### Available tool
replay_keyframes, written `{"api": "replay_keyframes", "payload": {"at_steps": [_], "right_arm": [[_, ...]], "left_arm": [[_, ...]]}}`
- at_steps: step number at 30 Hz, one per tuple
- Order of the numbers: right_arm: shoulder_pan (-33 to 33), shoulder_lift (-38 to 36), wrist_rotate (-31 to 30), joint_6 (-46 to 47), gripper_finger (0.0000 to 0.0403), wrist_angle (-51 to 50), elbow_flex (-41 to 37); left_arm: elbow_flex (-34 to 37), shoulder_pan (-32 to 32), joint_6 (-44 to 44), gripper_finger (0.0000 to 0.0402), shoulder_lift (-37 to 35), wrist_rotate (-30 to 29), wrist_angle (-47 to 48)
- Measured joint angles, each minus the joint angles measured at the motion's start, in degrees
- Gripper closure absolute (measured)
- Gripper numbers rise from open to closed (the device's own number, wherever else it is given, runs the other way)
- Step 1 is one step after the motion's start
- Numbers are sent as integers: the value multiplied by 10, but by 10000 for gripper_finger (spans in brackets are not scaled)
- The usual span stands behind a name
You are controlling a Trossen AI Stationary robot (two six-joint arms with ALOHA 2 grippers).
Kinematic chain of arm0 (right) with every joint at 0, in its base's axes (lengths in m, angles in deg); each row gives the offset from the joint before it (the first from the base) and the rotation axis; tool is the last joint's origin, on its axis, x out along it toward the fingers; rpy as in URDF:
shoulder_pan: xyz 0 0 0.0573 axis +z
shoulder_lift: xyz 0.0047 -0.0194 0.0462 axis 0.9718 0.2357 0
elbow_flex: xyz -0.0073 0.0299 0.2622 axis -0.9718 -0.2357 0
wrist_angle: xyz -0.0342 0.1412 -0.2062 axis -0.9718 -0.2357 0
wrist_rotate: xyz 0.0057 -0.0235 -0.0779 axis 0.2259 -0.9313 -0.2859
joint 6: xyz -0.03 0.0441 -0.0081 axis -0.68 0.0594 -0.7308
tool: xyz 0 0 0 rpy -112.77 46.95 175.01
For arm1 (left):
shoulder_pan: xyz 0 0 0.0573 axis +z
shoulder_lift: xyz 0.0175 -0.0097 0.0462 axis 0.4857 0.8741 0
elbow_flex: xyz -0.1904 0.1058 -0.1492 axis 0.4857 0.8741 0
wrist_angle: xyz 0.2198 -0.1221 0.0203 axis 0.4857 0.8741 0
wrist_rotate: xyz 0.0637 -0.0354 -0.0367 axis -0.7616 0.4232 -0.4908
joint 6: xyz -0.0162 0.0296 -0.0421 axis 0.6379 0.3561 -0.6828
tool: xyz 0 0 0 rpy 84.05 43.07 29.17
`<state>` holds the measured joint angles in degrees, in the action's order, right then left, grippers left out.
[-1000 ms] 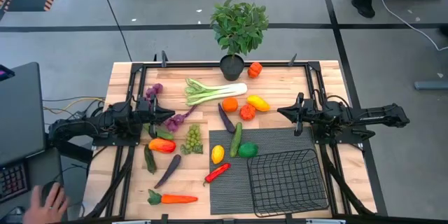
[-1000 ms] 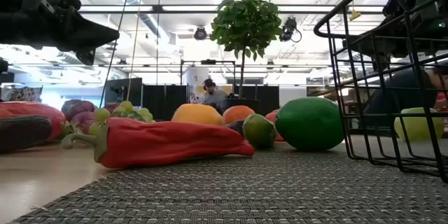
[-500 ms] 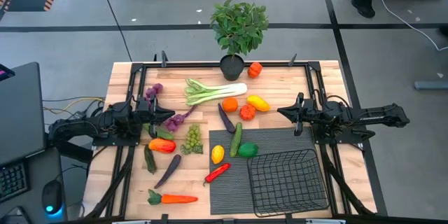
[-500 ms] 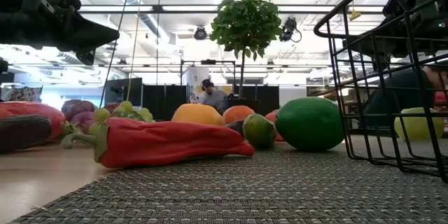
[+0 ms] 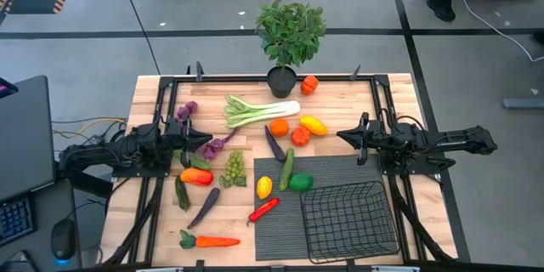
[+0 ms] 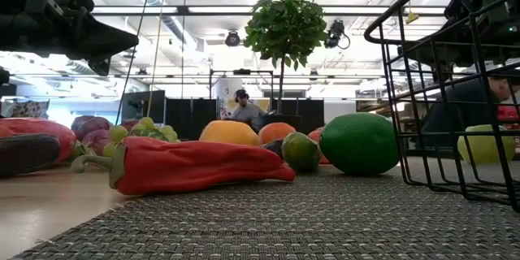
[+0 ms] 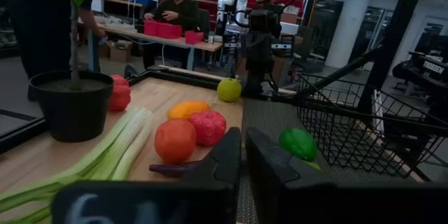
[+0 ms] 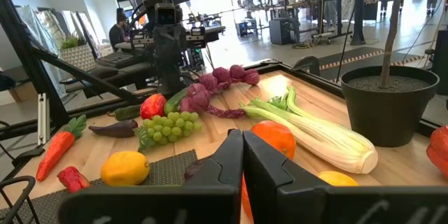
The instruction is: Build produce basket
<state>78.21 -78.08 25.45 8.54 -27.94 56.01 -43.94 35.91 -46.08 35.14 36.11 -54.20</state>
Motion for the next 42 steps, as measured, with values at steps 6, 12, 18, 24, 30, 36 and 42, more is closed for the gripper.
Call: {"api": "replay_keyframes", "payload": {"at_steps": [6, 12, 18, 24, 30, 36, 42], "right_arm": [[0, 0, 0, 0, 386, 0, 0], [0, 0, 0, 0, 386, 0, 0], [0, 0, -1, 0, 386, 4, 0], [0, 0, -1, 0, 386, 4, 0], [0, 0, -1, 0, 386, 7, 0], [0, 0, -1, -1, 386, 7, 0], [-2, 0, -16, -71, 386, 9, 0]], "left_arm": [[0, 1, -1, 376, 0, -12, -15], [-5, 1, -148, 368, 13, -37, -176], [-118, 0, -113, 377, 86, 20, -126], [-299, 0, -20, 373, 246, 21, -11], [-440, 0, -43, 366, 412, 21, 24], [-539, 0, -110, 372, 524, 21, 18], [-615, 1, -225, 375, 605, 21, 19]]}}
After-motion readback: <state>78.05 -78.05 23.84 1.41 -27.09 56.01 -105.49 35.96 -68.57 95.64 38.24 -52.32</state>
